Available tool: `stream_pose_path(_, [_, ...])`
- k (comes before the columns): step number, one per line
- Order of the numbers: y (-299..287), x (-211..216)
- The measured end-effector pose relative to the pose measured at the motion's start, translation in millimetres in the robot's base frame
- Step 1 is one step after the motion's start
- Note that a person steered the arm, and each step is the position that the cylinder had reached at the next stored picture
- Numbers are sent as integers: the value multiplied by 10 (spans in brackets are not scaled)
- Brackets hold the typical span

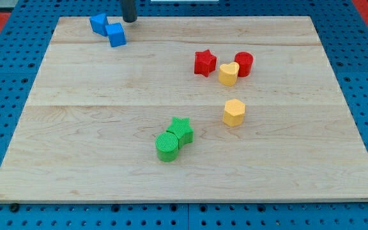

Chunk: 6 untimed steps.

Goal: Adjust the blue triangle to the left side of the blue cube

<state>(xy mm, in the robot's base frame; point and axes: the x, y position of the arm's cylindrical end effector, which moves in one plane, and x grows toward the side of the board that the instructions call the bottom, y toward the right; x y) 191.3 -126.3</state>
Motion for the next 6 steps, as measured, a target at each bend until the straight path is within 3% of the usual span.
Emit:
stream_pose_path(2, [-727,1])
stream_pose_path(3, [-792,180])
stream_pose_path(5, [-667,173])
stream_pose_path(6, [-170,125])
